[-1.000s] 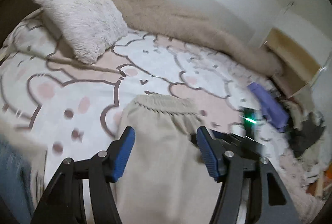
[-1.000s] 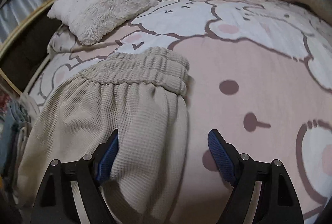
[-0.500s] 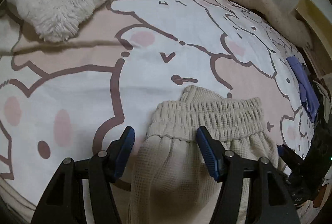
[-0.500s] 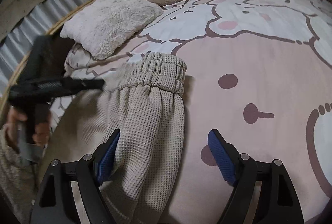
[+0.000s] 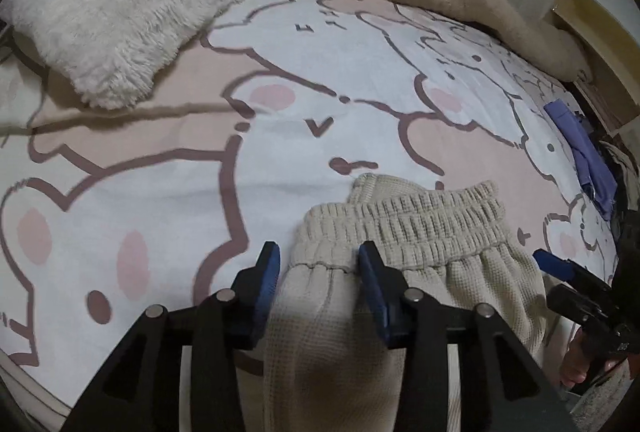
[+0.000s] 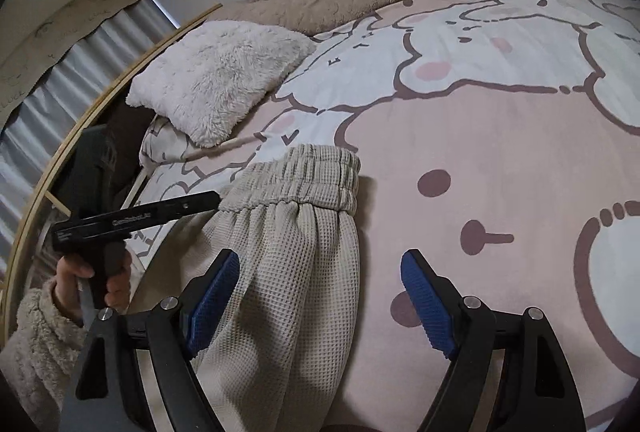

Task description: Fold clothes

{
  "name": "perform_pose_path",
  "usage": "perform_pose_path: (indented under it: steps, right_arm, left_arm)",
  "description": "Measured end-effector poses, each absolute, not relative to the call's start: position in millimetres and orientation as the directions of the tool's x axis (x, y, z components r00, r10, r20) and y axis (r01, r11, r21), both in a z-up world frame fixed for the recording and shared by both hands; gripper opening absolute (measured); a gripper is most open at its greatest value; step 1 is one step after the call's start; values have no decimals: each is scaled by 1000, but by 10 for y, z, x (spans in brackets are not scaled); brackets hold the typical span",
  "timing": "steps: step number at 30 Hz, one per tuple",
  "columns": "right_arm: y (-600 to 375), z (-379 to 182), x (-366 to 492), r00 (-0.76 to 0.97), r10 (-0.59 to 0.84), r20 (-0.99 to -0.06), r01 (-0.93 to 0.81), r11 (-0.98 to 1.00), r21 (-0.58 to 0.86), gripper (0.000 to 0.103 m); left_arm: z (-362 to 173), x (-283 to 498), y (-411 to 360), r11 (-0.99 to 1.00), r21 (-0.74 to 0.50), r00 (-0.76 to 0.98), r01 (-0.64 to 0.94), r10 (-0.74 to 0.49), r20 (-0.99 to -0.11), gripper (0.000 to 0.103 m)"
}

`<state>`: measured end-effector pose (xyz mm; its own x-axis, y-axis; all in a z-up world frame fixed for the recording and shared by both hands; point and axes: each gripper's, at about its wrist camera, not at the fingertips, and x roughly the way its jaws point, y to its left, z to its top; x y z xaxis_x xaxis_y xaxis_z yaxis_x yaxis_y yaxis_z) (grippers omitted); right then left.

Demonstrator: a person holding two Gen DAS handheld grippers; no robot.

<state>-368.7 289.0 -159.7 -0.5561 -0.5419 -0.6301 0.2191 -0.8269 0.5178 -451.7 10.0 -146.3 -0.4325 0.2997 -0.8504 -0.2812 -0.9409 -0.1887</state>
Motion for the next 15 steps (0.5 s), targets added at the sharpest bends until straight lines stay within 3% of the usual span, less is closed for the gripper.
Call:
perform_pose_path:
  steps: [3,8,9,11,13,15]
  right_arm:
    - [2909,-1545,-3660,-570,-523,-634,221,-840,495,82]
    - [2912,-1289,-3578,-662,-492,-565,263,-859,440,78]
    - [2887,-1219,-3553,-681,-493,-541,292,-861,418,57]
    - [2758,-1147,-3594,-679,-501,-537,335,-862,380,35]
    - [2552,-1166,-3733,-639,-519,-568,371,-855,363,25]
    - [2319,-1283,-3873,-602,-494,-627,401,-866,298,24]
  left_arm:
    - [-1350,-4440,115,-936,-195,-474,-293,319,-820,22]
    - [-900,-4209,102,-855,-339,-503,-393,509,-699,21]
    - [-853,-4199,160,-845,-340,-501,-412,522,-690,21]
    - [-848,-4241,300,-850,-302,-502,-431,504,-703,21]
    - [-946,-4356,394,-870,-264,-507,-416,463,-727,21]
    - [-1131,-4514,404,-895,-236,-500,-379,413,-761,21]
